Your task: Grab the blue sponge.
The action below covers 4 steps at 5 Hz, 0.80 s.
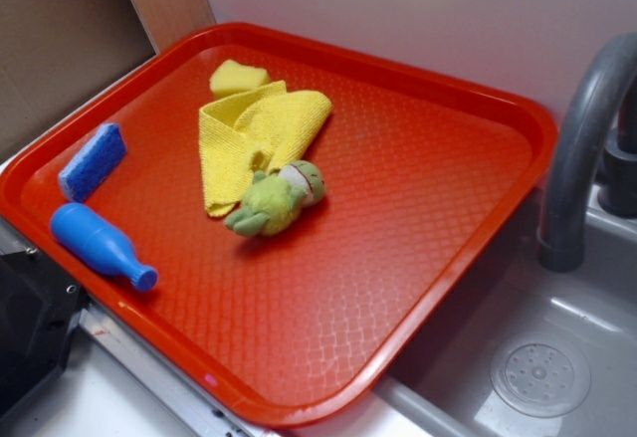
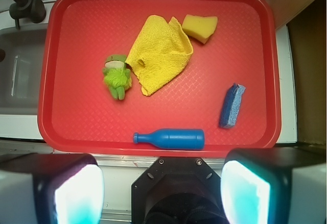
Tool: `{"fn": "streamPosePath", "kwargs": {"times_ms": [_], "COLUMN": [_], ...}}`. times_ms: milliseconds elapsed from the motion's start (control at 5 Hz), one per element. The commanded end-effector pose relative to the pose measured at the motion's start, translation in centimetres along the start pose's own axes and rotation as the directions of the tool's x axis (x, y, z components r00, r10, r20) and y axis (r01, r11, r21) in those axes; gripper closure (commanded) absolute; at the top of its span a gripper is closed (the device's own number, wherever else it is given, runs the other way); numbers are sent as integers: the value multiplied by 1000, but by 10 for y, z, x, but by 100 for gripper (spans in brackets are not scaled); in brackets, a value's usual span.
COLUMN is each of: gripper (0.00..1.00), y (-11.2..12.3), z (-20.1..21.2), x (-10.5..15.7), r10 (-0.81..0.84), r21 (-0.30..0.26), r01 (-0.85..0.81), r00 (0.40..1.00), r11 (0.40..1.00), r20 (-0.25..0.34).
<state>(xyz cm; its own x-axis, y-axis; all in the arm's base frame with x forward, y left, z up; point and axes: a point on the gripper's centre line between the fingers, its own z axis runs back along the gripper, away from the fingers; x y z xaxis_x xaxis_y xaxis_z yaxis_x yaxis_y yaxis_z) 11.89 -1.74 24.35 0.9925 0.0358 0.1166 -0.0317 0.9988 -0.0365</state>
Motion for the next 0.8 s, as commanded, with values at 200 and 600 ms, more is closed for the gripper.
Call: {"fn": "streamPosePath", "kwargs": {"times_ms": [200, 600], "gripper": [0, 0], "y": [28, 88], "z": [-24, -72], "x": [3, 14], "r10": [11, 76], "r21": [-6, 113], "r01": [-11, -83], "r00": [999, 995], "r11": [1000, 990], "r20": [34, 68]}}
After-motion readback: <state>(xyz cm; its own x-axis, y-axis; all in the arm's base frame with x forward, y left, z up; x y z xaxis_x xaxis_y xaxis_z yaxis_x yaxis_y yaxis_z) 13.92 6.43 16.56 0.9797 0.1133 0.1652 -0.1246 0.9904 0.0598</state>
